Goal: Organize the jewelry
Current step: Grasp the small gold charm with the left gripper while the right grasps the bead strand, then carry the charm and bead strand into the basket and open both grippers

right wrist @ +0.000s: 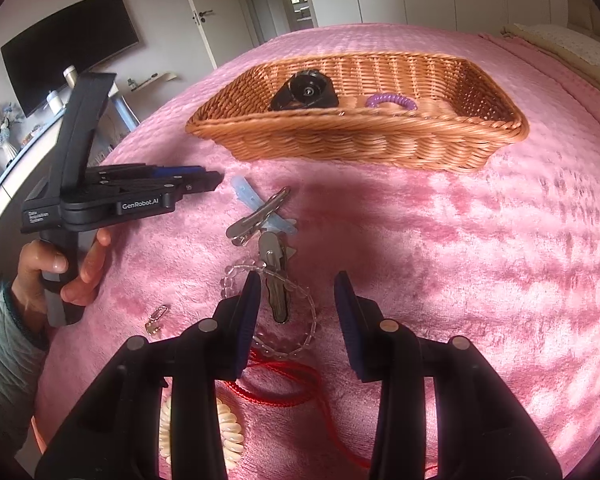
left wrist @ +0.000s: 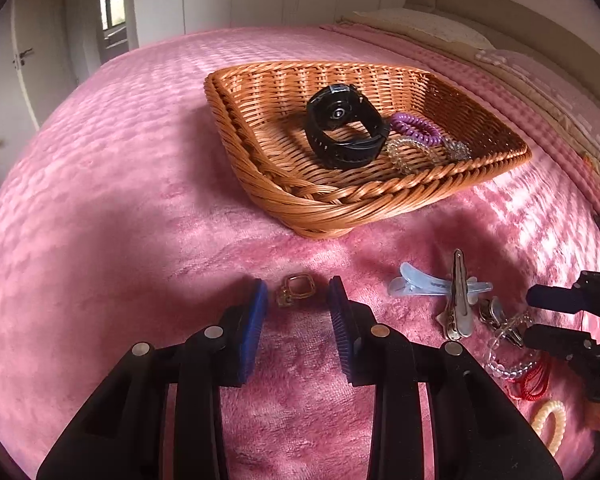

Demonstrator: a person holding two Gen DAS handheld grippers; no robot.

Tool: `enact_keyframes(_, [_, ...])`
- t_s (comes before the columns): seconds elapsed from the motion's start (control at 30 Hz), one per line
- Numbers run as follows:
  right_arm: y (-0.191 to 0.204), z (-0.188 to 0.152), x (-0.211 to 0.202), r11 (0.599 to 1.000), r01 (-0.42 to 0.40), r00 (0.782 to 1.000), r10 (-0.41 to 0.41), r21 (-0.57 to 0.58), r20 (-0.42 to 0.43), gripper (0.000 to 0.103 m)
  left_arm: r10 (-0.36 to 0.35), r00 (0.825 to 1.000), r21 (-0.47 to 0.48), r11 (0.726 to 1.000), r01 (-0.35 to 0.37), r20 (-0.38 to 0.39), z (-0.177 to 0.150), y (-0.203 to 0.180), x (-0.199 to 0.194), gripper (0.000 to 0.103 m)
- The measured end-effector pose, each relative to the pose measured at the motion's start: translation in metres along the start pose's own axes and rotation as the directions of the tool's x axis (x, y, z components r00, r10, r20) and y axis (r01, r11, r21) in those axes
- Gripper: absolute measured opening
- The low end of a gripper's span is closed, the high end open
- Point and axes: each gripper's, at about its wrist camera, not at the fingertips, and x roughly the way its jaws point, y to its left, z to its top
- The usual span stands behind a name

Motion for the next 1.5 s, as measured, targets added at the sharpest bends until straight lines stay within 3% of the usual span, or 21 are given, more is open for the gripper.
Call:
enact_keyframes(0.07, [0.006,0.000,0.004,0.999,0.020,1.000,-0.020,-0.028,-0.010,0.034,-0.019,1.000,0.007,1.000,0.019,0.000,-0.002,-0.001,-0.001,0.030])
enact_keyframes(0.1, [0.009,-0.001,0.004,0.998,0.040,0.999,-0.041,-0.038,-0.008,0.028,-0.025,1.000,0.012,1.000,0.025,0.001,-0.002,-0.002,-0.001,0.030])
enact_keyframes(0.13, [0.011,-0.002,0.005,0.998,0.051,0.999,-0.052,-0.042,-0.010,0.010,-0.029,1.000,0.018,0.999,0.028,0.003,-0.004,-0.004,-0.002,0.027])
enact_keyframes(0.17, [0.011,-0.003,0.005,0.998,0.050,0.999,-0.050,-0.043,-0.007,0.006,-0.032,0.999,0.022,0.999,0.032,0.004,-0.005,-0.005,-0.002,0.020])
enact_keyframes(0.23, [0.008,-0.003,0.003,0.998,0.047,0.999,-0.047,-0.031,0.004,0.006,-0.044,0.999,0.031,0.999,0.044,0.000,-0.006,-0.007,-0.003,0.014])
enact_keyframes(0.53, [-0.011,-0.004,-0.017,0.997,0.028,0.995,-0.034,0.066,0.091,0.006,-0.023,0.999,0.035,0.999,0.023,0.022,-0.006,-0.010,-0.005,0.009])
enact_keyframes(0.8, [-0.014,0.004,-0.038,0.996,-0.010,0.990,-0.003,0.094,0.140,0.006,-0.114,0.989,-0.022,0.993,0.117,0.090,-0.012,-0.006,-0.033,0.009])
enact_keyframes(1.03, [-0.002,0.019,-0.069,0.997,-0.008,0.982,-0.006,0.075,0.188,0.006,-0.254,0.950,-0.063,0.961,0.269,0.180,-0.011,-0.008,-0.073,0.009])
enact_keyframes(1.13, [0.001,0.035,-0.085,0.998,0.013,0.975,-0.026,0.061,0.222,0.006,-0.281,0.933,-0.054,0.953,0.299,0.226,-0.002,-0.013,-0.091,0.009])
enact_keyframes(1.3, [-0.002,0.070,-0.104,0.998,0.041,0.958,-0.050,0.038,0.282,0.006,-0.274,0.915,-0.010,0.957,0.290,0.298,0.028,-0.030,-0.118,0.009])
enact_keyframes(1.5, [-0.017,0.123,-0.096,0.994,0.092,0.945,-0.103,0.051,0.311,0.006,-0.176,0.915,-0.018,0.981,0.195,0.363,0.072,-0.050,-0.117,0.009])
